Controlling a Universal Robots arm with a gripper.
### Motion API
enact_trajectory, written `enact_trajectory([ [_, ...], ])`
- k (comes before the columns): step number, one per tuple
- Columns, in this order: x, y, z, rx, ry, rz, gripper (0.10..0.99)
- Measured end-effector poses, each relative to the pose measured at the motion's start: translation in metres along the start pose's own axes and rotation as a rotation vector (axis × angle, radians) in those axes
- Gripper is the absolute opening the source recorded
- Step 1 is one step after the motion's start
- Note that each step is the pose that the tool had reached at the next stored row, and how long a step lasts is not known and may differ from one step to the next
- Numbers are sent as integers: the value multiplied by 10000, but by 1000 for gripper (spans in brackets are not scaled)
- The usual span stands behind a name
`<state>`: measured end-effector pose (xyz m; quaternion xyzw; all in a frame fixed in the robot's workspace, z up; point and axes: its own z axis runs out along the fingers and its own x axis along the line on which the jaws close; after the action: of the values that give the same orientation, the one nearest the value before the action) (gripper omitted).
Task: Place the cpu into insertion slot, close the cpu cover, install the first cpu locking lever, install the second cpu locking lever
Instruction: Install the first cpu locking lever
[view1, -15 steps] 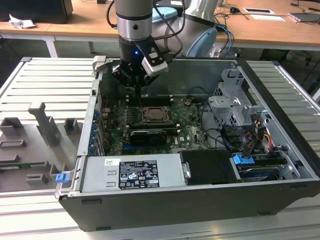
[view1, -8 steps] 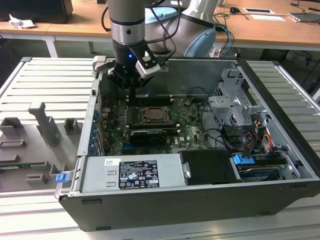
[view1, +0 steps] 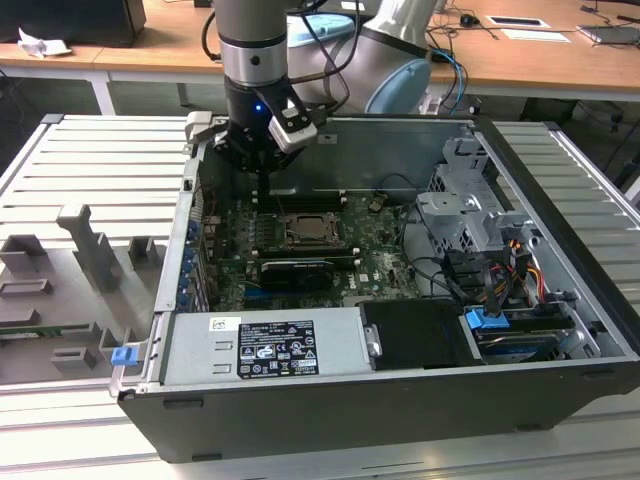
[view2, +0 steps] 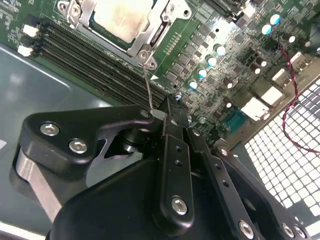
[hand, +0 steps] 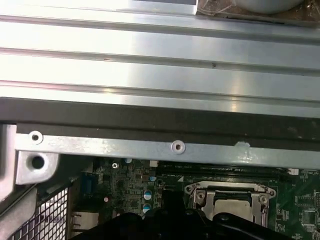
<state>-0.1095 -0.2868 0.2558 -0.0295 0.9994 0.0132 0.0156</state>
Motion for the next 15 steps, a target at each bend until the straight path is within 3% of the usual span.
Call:
enact_trajectory([
  [15,-179,-10,9,0,1,0,106],
])
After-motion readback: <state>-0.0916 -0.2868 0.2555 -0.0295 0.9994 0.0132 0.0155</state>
